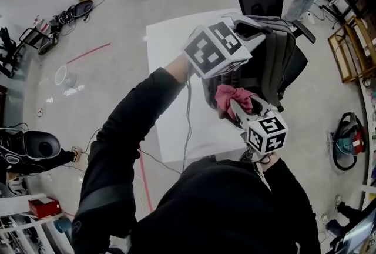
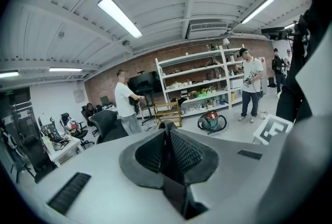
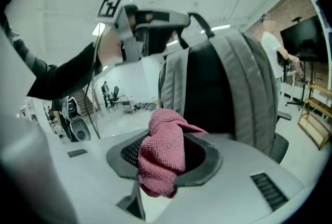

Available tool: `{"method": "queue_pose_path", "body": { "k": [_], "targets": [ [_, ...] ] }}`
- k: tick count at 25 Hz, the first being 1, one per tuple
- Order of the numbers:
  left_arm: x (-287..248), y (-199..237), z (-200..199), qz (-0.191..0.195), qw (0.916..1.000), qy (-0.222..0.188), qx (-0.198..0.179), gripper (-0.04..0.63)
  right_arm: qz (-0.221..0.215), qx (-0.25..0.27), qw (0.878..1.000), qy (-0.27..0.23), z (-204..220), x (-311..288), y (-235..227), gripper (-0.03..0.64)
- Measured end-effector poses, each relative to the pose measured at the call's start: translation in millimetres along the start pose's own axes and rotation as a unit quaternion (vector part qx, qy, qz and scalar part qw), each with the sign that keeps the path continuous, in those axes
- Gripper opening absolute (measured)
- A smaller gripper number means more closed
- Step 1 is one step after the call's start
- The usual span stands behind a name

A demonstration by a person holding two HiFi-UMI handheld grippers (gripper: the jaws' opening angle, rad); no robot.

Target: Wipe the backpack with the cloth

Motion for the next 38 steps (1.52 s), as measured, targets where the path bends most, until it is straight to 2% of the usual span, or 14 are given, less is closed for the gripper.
{"method": "queue_pose_path", "body": {
  "k": [2, 5, 8, 10, 13, 16, 18, 21, 24, 27, 29, 34, 38],
  "targets": [
    [-0.2, 1.7, -3.9, -0.003, 1.0000, 0.003, 0.000, 0.043, 0.013, 0.014, 0.999, -0.048, -48.4, 4.2, -5.9, 0.141],
    [-2.4, 0.6, -11.0, -0.004, 1.0000, 0.004, -0.004, 0.043, 0.008, 0.052, 0.993, -0.106, -105.0, 13.6, 1.6, 0.141],
    [-6.2, 0.4, -13.6, -0.004, 1.0000, 0.004, -0.004, 0.043, -0.016, 0.070, 0.991, -0.113, -111.7, 13.4, 17.9, 0.141],
    [-6.5, 2.3, -12.3, -0.005, 1.0000, 0.004, -0.003, 0.043, -0.035, 0.058, 0.994, -0.081, -84.2, 3.8, 28.7, 0.141],
    [-6.0, 4.6, -7.1, -0.007, 1.0000, 0.004, 0.001, 0.043, -0.050, 0.052, 0.997, 0.004, -9.4, -13.6, 37.6, 0.141],
    [-7.6, 4.3, -4.4, -0.010, 0.9999, 0.002, 0.006, 0.043, -0.053, 0.083, 0.989, 0.106, 76.7, -19.6, 32.7, 0.141],
    [-8.3, 4.3, -4.7, -0.011, 0.9999, -0.001, 0.008, 0.043, -0.062, 0.082, 0.980, 0.169, 124.9, -16.6, 30.7, 0.141],
    [-7.3, 4.1, -4.5, -0.010, 0.9999, -0.006, 0.009, 0.043, -0.070, 0.037, 0.966, 0.246, 185.7, -14.5, 28.0, 0.141],
    [-6.1, 2.1, -5.9, -0.008, 0.9999, -0.011, 0.010, 0.043, -0.047, -0.041, 0.958, 0.280, 220.6, -16.0, 16.6, 0.141],
    [-2.8, -0.3, -8.3, -0.008, 0.9999, -0.012, 0.010, 0.043, 0.000, -0.114, 0.960, 0.257, 226.3, -23.7, -10.8, 0.141],
    [-1.7, -0.7, -8.9, -0.008, 0.9999, -0.011, 0.009, 0.043, 0.031, -0.131, 0.961, 0.240, 216.5, -23.8, -32.0, 0.141],
    [-1.6, -1.4, -9.3, -0.008, 0.9999, -0.011, 0.009, 0.043, 0.089, -0.098, 0.977, 0.166, 150.9, -11.9, -72.5, 0.141],
    [-1.8, -1.7, -7.5, -0.006, 0.9999, -0.012, 0.011, 0.043, 0.115, -0.040, 0.991, 0.049, 52.7, -4.5, -84.4, 0.141]
  ]
}}
Point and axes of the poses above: the fingertips, and each gripper's own axes: x backward along the fingers, y to its left, z out of its underside, the point moved 3 cm from there along x, backward along the fingers, and after that the axes turned 9 degrees about -y, right-handed, at the moved point
